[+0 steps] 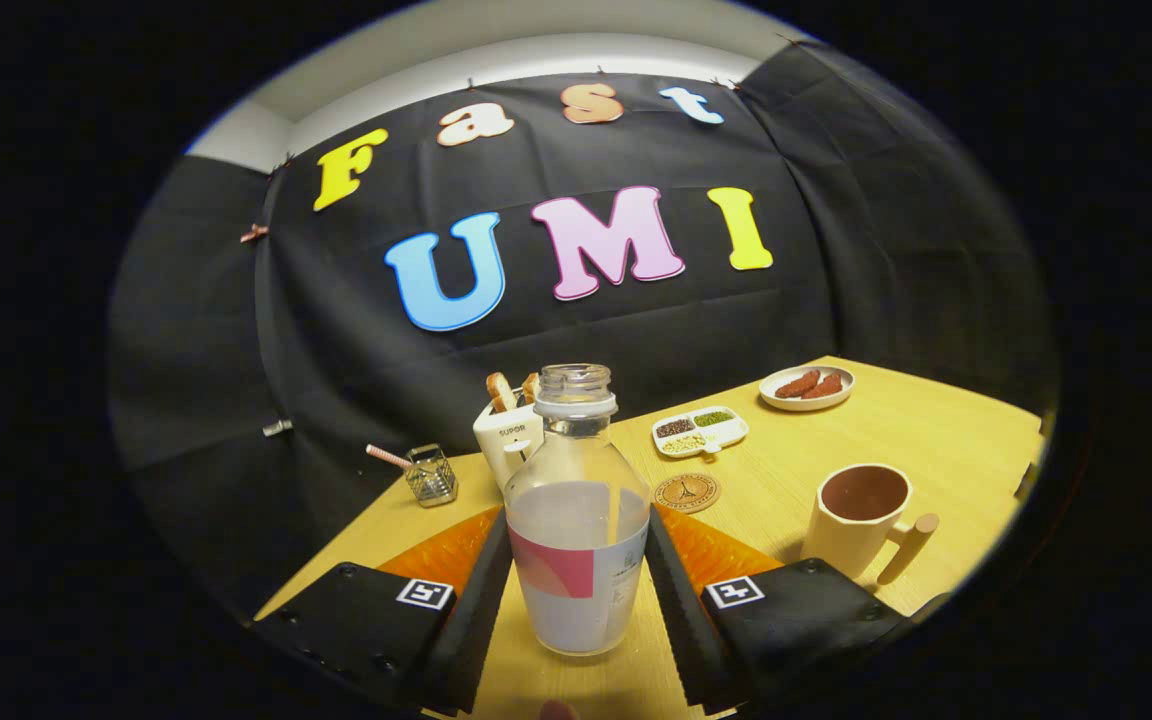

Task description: Take the bottle from table, then pour the juice into the cup, finally place the bottle on the coaster

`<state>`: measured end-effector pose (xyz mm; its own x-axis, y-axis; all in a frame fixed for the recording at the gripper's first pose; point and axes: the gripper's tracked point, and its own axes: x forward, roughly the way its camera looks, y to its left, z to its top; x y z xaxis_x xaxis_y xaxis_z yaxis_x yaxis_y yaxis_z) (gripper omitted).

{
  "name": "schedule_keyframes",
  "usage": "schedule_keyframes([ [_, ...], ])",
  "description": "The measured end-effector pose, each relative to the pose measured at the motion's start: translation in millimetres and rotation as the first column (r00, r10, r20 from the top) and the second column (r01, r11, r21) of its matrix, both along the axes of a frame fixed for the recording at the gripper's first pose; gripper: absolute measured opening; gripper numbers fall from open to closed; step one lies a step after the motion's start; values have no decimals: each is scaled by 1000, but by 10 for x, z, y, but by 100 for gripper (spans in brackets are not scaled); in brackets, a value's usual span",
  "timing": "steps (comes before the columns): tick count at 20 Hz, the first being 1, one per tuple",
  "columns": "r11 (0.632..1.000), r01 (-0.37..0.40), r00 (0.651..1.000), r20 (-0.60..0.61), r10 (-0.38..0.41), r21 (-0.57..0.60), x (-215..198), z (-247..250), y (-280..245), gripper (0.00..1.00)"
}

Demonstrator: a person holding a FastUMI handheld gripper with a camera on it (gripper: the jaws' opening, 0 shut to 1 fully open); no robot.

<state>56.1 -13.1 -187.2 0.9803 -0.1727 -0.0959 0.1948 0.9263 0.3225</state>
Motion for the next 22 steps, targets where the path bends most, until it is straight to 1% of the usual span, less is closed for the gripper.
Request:
schedule_keyframes([
  [3,990,41,999,8,-43,138,-47,25,-244,76],
  [6,970,70,998,-20,-67,232,-79,-111,-464,76],
  [8,945,72,997,-29,-66,320,-94,-170,-550,76],
  [12,861,69,997,-15,-71,503,-93,-249,-633,76],
  [16,746,83,992,14,-123,661,-86,-273,-762,76],
  [20,653,91,988,11,-151,752,-57,-373,-858,76],
  [22,610,87,987,17,-162,788,-34,-343,-863,76],
])
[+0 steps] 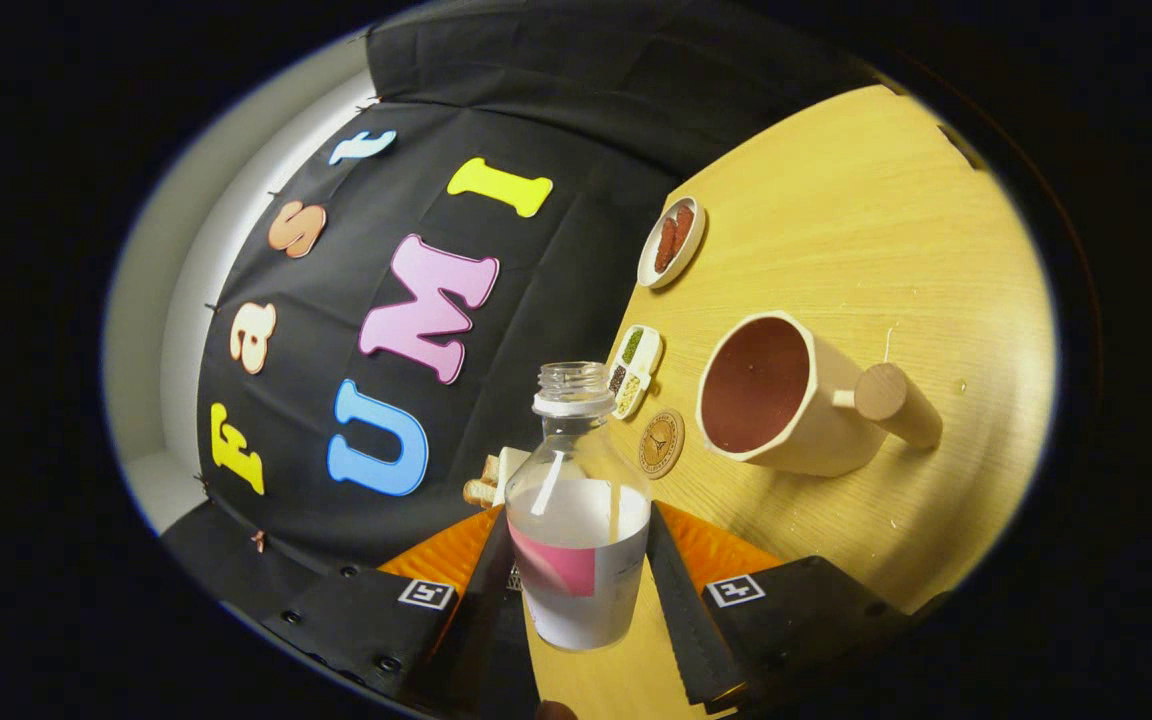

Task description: Take the bottle from table, then pour the juice into the cup, finally place the bottle on the coaster

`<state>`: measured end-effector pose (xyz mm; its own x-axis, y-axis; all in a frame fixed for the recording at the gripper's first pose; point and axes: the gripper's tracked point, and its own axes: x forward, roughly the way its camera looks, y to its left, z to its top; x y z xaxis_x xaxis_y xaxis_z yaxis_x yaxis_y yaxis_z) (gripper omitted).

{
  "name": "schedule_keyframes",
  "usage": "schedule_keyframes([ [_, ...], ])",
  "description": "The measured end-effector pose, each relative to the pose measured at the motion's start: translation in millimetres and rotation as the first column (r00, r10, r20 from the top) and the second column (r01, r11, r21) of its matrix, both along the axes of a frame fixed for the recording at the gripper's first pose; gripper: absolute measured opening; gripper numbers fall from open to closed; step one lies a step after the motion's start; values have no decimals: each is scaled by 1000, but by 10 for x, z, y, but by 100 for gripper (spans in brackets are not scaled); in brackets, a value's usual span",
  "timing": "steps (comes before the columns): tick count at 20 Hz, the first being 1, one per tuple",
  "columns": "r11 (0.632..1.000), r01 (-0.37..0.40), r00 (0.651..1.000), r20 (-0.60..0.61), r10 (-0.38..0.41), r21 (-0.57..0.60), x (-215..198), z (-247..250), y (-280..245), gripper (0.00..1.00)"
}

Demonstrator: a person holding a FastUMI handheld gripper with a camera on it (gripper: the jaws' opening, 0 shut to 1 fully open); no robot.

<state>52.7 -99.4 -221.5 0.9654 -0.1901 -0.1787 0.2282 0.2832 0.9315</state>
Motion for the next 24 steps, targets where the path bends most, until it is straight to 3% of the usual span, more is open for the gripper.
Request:
schedule_keyframes([
  [9,977,44,998,25,-50,211,17,-71,20,76],
  [17,925,95,991,55,-124,368,48,-79,-46,76],
  [24,900,65,993,64,-102,431,149,-86,-23,76],
])
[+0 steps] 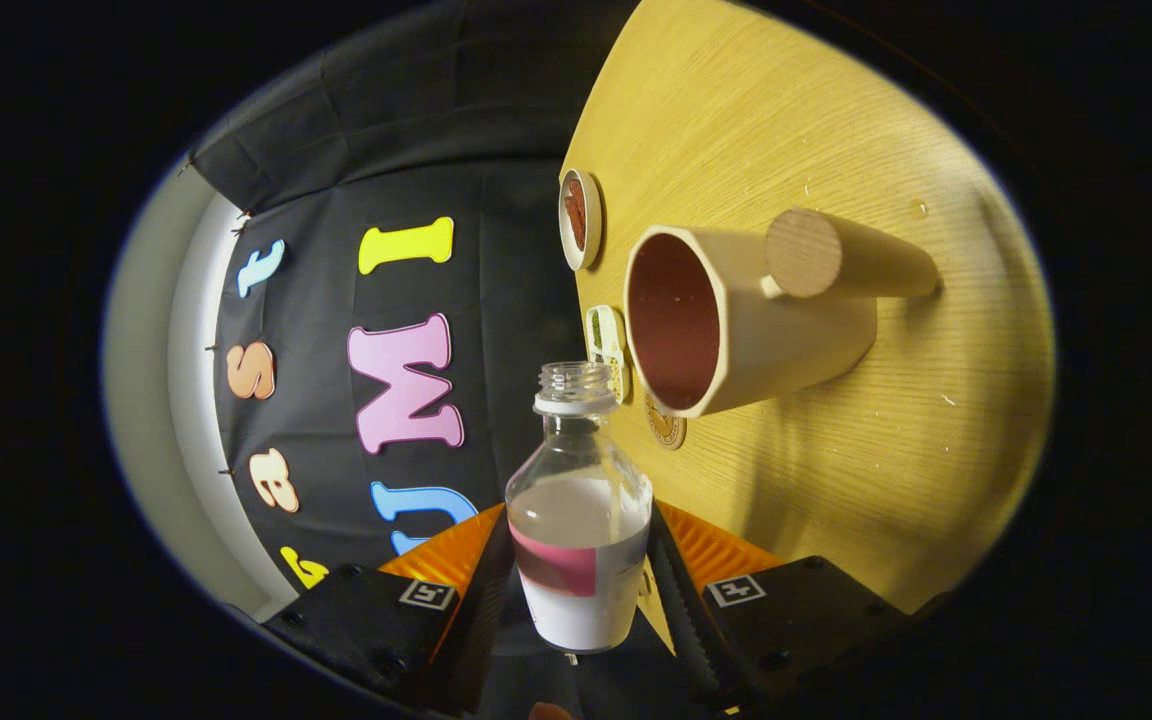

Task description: Take the bottle from table, then pour the juice into the cup, finally place the bottle on the coaster

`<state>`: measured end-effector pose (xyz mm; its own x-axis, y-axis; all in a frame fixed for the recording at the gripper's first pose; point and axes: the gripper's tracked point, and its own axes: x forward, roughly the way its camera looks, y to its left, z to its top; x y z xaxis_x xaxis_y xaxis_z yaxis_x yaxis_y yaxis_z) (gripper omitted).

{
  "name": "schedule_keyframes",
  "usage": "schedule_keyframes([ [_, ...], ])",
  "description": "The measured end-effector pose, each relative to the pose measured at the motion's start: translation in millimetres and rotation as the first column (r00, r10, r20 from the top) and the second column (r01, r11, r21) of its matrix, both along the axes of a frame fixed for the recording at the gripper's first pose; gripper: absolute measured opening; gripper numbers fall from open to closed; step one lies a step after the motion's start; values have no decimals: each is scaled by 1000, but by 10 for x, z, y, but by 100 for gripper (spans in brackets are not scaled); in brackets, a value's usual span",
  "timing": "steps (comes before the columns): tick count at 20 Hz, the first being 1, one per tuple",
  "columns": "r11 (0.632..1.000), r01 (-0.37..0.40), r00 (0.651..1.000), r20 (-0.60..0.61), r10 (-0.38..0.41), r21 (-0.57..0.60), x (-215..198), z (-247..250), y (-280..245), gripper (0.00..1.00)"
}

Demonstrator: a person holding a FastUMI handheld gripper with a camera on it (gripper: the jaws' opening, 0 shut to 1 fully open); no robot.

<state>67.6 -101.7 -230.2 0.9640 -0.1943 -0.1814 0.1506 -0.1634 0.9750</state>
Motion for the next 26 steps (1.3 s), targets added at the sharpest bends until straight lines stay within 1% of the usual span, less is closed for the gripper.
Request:
schedule_keyframes([
  [4,999,30,999,20,-30,25,-14,33,-85,76],
  [11,994,62,998,21,-65,95,-57,11,-33,76],
  [18,986,67,997,13,-70,150,-16,2,-4,76],
  [23,977,90,995,13,-95,192,-69,27,-36,76],
  [26,971,86,996,7,-90,225,-51,44,-20,76],
])
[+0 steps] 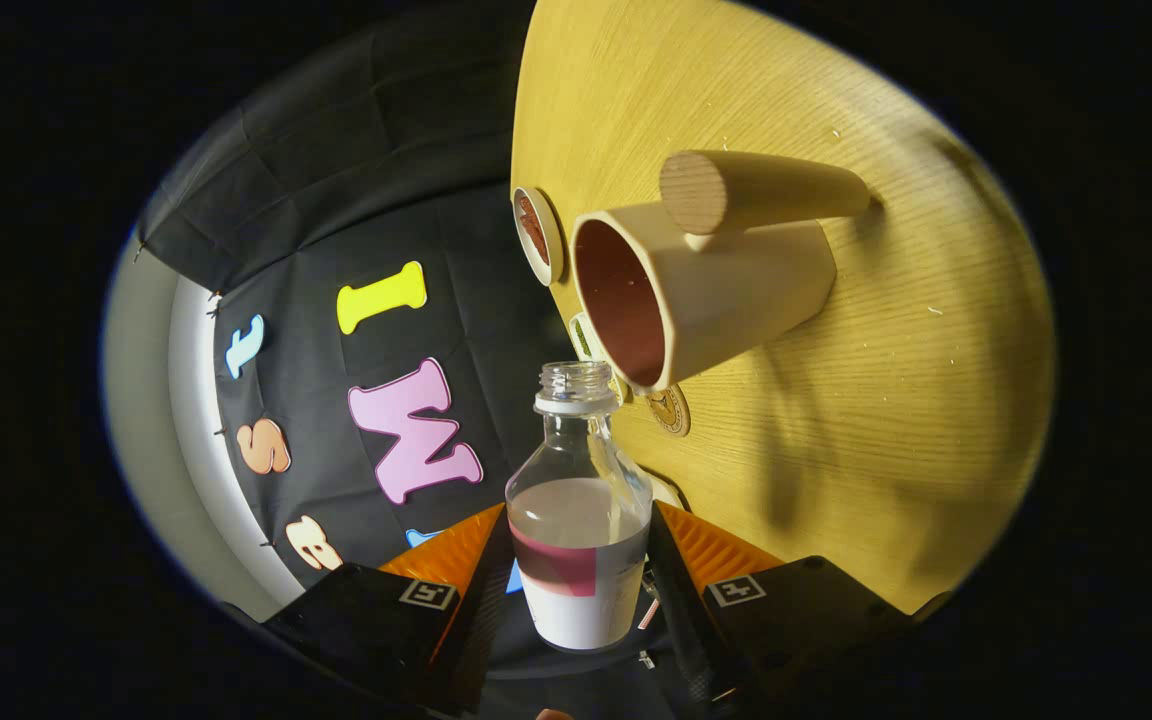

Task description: Take the bottle from table, then pour the juice into the cup, finally place the bottle on the coaster

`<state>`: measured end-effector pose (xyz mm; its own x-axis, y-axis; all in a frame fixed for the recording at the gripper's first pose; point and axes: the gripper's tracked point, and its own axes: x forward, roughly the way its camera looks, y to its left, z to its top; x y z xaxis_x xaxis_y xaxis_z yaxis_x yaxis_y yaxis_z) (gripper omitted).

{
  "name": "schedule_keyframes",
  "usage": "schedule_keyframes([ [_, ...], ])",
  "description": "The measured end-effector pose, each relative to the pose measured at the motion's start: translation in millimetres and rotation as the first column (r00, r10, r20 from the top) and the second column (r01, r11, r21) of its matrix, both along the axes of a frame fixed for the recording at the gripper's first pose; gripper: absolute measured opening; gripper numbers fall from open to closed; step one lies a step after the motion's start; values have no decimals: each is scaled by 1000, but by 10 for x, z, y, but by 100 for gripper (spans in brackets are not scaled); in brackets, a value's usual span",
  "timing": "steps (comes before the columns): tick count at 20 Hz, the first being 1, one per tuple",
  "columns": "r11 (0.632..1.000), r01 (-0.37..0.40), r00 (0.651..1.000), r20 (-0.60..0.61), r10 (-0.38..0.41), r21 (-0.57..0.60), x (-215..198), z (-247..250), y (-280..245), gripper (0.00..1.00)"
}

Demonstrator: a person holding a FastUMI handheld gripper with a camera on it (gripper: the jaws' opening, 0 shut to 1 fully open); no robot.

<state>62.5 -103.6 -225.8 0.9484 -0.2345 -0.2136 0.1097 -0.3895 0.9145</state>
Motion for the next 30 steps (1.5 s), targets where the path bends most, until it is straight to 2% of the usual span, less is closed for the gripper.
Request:
schedule_keyframes([
  [11,996,-62,998,24,61,57,50,80,63,76],
  [21,992,-38,999,39,34,123,-2,198,-67,76],
  [30,981,-50,998,41,43,188,-36,278,-131,76],
])
